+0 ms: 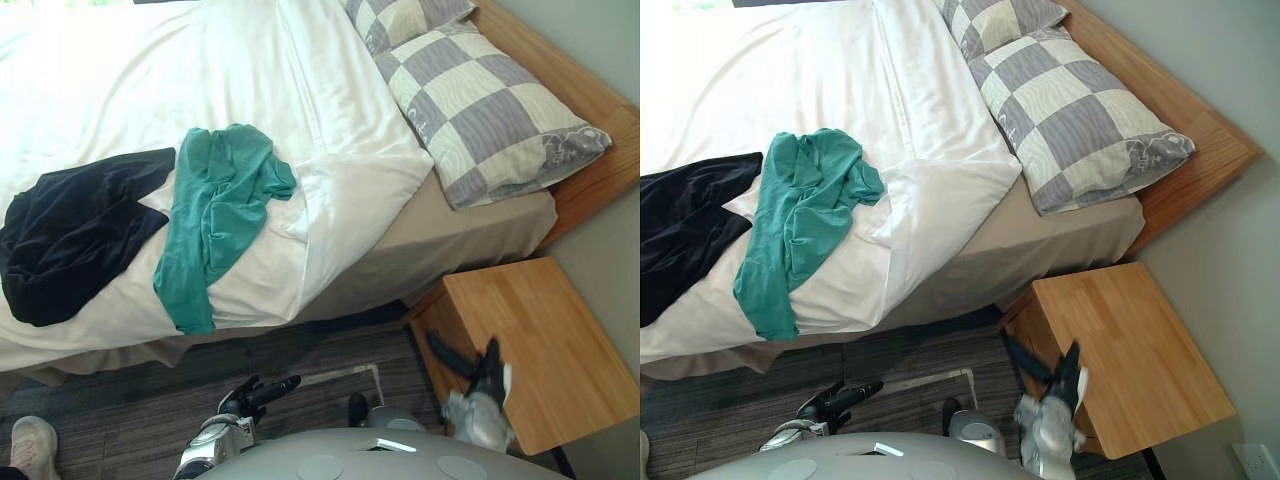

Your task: Tidy up the quilt and then pick up the clothes from the bed and put them into the laundry hamper

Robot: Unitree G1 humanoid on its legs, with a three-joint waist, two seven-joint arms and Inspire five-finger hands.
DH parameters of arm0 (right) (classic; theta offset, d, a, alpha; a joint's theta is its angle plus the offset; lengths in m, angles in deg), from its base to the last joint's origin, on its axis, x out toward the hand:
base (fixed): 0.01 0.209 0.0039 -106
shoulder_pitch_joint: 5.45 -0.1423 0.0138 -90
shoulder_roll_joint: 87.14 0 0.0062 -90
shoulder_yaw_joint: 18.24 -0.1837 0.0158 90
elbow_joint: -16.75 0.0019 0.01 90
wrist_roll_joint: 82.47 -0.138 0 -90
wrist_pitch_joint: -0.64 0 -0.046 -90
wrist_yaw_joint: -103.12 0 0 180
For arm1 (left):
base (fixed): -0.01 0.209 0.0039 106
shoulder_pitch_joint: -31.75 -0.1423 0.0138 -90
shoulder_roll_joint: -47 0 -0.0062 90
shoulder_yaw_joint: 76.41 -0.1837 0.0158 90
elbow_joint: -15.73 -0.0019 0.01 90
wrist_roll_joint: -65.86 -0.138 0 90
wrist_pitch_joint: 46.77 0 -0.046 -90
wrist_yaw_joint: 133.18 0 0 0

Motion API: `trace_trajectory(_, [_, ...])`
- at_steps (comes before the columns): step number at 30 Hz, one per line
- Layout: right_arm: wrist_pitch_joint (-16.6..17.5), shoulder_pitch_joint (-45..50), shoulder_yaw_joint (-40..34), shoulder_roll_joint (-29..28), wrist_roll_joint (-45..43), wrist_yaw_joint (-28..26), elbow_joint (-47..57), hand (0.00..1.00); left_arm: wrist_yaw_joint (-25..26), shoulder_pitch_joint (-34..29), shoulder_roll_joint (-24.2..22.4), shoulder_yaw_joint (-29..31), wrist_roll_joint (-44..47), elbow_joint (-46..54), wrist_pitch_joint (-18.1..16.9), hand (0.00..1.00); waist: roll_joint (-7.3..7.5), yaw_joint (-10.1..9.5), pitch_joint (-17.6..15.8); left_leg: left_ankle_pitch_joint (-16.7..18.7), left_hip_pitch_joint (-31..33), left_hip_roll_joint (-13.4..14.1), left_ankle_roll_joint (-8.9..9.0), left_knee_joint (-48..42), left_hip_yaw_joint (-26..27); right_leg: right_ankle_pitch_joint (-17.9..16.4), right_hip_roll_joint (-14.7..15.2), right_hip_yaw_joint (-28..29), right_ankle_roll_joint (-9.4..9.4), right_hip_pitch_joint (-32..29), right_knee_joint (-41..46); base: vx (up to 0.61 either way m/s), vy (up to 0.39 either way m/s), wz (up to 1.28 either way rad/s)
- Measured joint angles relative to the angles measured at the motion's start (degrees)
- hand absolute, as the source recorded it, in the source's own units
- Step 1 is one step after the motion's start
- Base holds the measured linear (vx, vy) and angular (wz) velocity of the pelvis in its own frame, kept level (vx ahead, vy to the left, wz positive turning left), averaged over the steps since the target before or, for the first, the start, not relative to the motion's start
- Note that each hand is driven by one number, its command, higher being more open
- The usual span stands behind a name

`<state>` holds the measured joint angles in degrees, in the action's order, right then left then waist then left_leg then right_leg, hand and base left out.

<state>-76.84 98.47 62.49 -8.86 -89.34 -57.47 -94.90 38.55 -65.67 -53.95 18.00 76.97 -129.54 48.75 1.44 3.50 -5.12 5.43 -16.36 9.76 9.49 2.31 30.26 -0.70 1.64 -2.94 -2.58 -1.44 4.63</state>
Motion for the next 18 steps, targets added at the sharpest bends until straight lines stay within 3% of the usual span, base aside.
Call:
trace_trajectory(5, [-5.8,-9.5,0.5,9.7,8.9,-3.7,6.1,1.00,0.5,-0.9,2.7,-3.7,0.0,2.0,0.8,1.00,1.64,0.02,-0.2,-0.2,1.5,-0.7,-0.38,0.0,-1.9,1.5,0.3,-0.2,-0.14,-0.1,-1.6,-0.11,0.028,0.10])
trace_trajectory(8, [-9.8,-15.2,3.8,14.7,11.0,-7.1,6.1,1.00,0.6,-1.0,3.0,-4.3,-0.2,2.4,0.5,1.00,1.55,-0.03,-0.7,-0.7,2.5,-1.0,-1.01,0.1,-3.3,1.9,0.4,-1.1,-0.26,-0.2,-1.8,-0.08,0.010,0.18])
trace_trajectory(13, [-12.7,-22.8,9.0,17.6,11.2,-11.3,5.8,1.00,1.8,-1.0,3.4,-4.2,-0.2,2.9,0.5,1.00,1.01,-0.22,-1.8,-0.8,3.4,-0.9,-1.17,-0.2,-5.0,2.1,0.8,-1.7,-0.21,-0.2,-1.6,-0.02,0.026,0.17])
trace_trajectory(18, [-13.5,-29.2,12.3,18.5,13.4,-14.1,3.2,1.00,2.6,-1.0,6.0,-3.9,-0.3,4.2,0.6,1.00,2.94,-0.84,-3.7,-0.5,5.5,-0.5,-1.67,-2.3,-8.2,2.6,1.4,-1.8,-0.08,-0.2,-0.6,-0.01,0.045,0.30])
